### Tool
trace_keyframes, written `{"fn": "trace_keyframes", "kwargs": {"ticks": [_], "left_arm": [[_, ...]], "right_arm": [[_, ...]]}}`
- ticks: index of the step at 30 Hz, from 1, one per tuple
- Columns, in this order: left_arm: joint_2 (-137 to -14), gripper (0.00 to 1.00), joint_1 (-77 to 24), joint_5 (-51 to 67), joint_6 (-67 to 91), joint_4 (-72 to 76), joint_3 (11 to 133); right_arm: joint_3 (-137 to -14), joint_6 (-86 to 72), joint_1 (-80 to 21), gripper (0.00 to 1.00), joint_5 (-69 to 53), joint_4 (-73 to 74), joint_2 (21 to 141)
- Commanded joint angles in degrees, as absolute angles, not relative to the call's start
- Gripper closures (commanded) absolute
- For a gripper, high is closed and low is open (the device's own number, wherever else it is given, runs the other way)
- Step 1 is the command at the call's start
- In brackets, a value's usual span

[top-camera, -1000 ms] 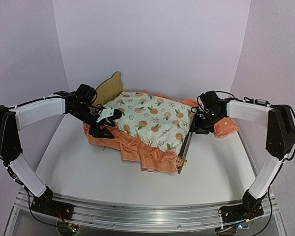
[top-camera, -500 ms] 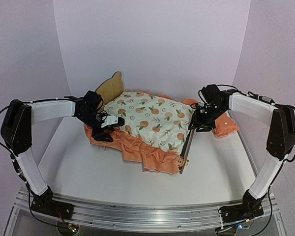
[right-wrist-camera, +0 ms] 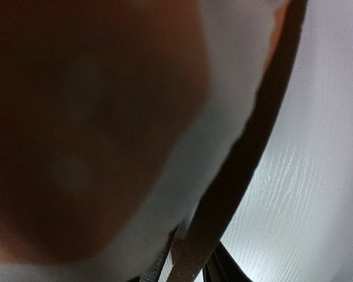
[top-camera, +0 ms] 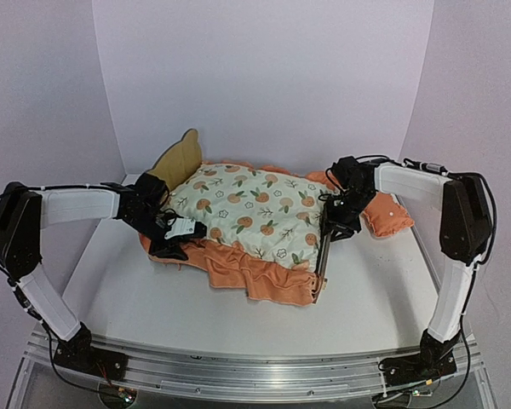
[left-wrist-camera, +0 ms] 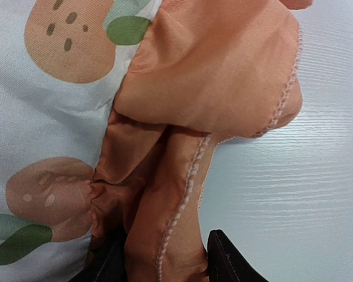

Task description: Set up the pet bed

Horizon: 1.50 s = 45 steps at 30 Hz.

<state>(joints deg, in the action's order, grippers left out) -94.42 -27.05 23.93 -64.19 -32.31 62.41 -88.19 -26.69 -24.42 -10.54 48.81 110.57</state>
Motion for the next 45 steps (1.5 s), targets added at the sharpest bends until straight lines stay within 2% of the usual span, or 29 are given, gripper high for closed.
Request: {"fn": "trace_keyframes", "kwargs": {"ticks": [1,6,10,16,22,27,33,36,40,42,45], "left_arm": [[-89.36,0.54,-28.45,30.01,-62.03,-44.56,57.83],[-85.66,0.53,-29.27,33.60,-60.43,-47.86,55.39],[-84.58,0.47,-29.53,36.54,-57.53,-48.37,59.05],[-88.16,0.40,-29.61,43.49,-54.86,-51.88,75.35],[-91.15,0.36,-34.01,43.48,-51.91,-48.78,80.66],[-93.30,0.29,-41.64,34.89,-46.13,-33.54,78.83],[-97.35,0.28,-45.53,27.55,-45.92,-22.11,76.79],[-98.38,0.28,-46.34,22.06,-46.52,-17.57,75.04],[-98.77,0.33,-46.46,17.07,-47.63,-15.46,73.36],[-98.76,0.40,-46.44,16.23,-47.98,-15.52,72.93],[-98.62,0.57,-46.42,15.20,-48.29,-15.13,72.03]], "right_arm": [[-96.04,-26.50,-26.80,0.63,-13.68,46.59,114.24],[-100.80,-26.19,-28.47,0.62,-15.19,46.61,117.53],[-101.01,-26.48,-28.63,0.60,-16.91,46.67,117.18],[-93.96,-22.53,-27.55,0.52,-14.67,48.40,107.60],[-84.03,-14.77,-27.25,0.46,-13.13,48.76,95.38],[-73.12,-2.72,-27.87,0.47,-16.81,48.11,84.46],[-55.79,26.97,-34.25,0.49,-23.53,40.60,69.49],[-47.83,34.75,-37.05,0.54,-24.09,34.46,64.01],[-42.69,37.55,-39.78,0.54,-19.92,27.02,62.45],[-41.52,39.87,-40.73,0.53,-18.36,25.17,63.19],[-39.64,42.01,-41.14,0.52,-16.00,20.85,64.46]]}}
